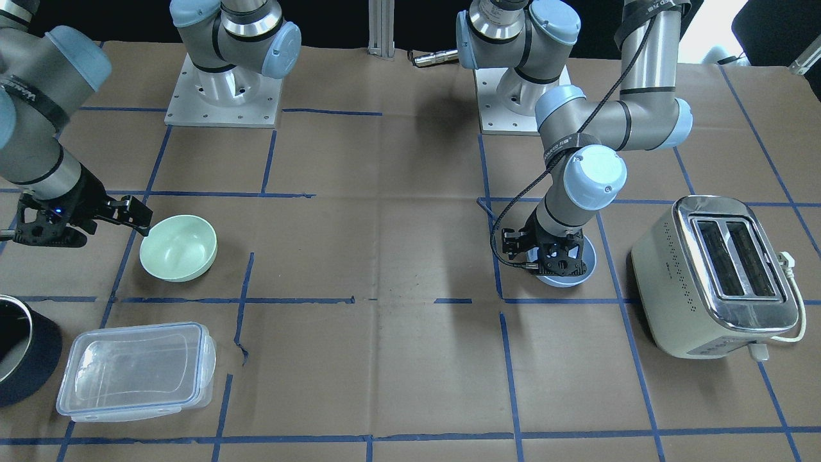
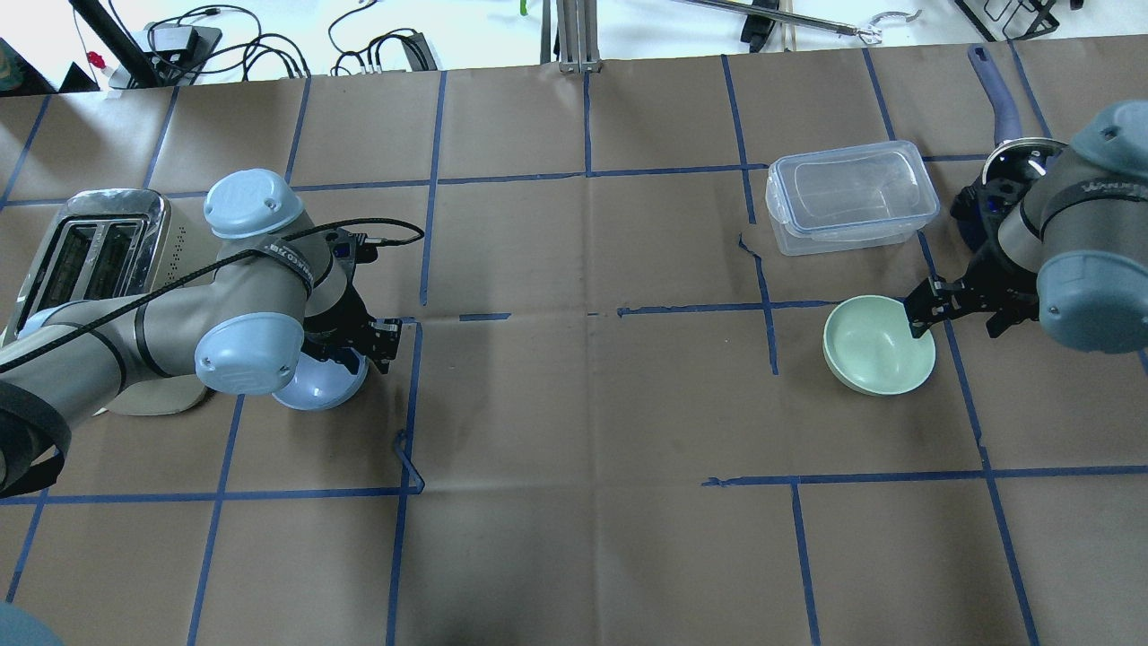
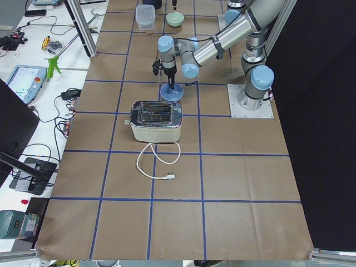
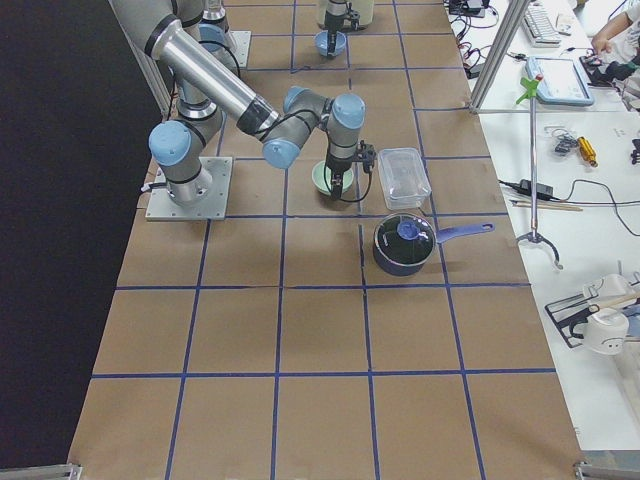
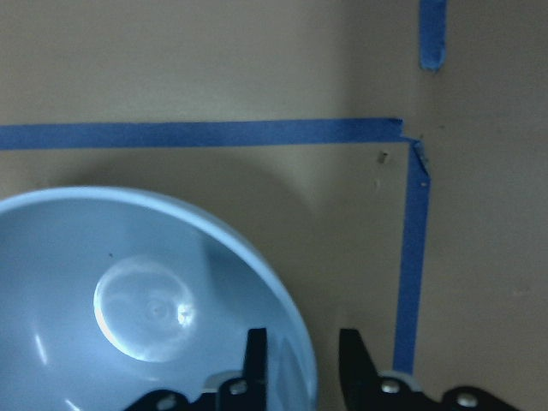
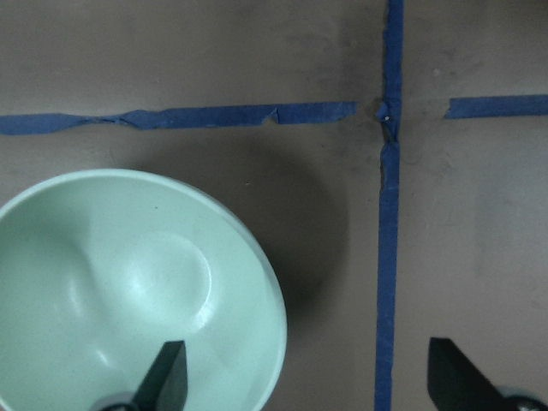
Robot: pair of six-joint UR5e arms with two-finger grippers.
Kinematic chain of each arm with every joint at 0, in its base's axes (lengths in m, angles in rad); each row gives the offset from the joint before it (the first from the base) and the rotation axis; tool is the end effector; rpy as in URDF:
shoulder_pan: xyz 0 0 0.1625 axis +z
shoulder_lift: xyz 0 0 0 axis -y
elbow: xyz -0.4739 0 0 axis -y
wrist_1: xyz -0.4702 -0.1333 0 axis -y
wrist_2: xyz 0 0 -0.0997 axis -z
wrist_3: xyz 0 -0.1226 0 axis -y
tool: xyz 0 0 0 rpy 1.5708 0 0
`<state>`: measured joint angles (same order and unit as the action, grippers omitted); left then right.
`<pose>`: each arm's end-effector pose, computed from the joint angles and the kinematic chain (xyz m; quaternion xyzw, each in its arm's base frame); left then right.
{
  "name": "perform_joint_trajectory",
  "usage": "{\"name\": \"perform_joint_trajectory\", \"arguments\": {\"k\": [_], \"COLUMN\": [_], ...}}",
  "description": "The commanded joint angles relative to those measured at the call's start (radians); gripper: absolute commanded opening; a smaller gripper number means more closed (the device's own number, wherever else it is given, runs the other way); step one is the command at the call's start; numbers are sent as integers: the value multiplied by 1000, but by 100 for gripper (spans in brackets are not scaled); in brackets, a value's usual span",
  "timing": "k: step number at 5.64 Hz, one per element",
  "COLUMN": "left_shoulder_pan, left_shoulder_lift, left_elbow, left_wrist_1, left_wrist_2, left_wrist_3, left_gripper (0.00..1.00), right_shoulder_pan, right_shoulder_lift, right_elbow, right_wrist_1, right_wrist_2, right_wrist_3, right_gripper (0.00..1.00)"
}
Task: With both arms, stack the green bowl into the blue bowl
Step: 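Grasp blue bowl rim with left gripper while right gripper grasps green bowl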
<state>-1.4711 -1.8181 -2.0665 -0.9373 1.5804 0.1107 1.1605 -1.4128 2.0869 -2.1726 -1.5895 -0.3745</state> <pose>-0.0769 -0.5584 0.1711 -0.0058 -0.9985 -0.0549 0.0010 -0.0923 -0.5406 0.2075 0.0175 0.9991 0.0370 0.0052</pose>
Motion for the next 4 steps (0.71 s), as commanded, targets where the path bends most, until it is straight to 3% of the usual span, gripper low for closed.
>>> {"name": "perform_joint_trajectory", "arguments": {"k": [1,2,3,4], "left_shoulder_pan": [-3,-14,-85,-200], "left_shoulder_lift": [12,22,11,-18], "left_elbow": [8,20,90,202], "left_wrist_1": [2,-3,-15,-52], "left_wrist_2": [1,1,-3,-2], "left_wrist_3": [0,-14,-63,-133], "left_gripper": [0,0,0,0], "right_shoulder_pan": [1,-1,1,-1], "right_shoulder_lift": [31,31,29,28], "right_elbow": [48,47,45,39], "right_wrist_1": [-38,-42,-44,-39], "right_wrist_2": [-1,-1,-1,-6], "right_wrist_3": [2,2,2,2], "right_gripper": [100,100,70,17]}}
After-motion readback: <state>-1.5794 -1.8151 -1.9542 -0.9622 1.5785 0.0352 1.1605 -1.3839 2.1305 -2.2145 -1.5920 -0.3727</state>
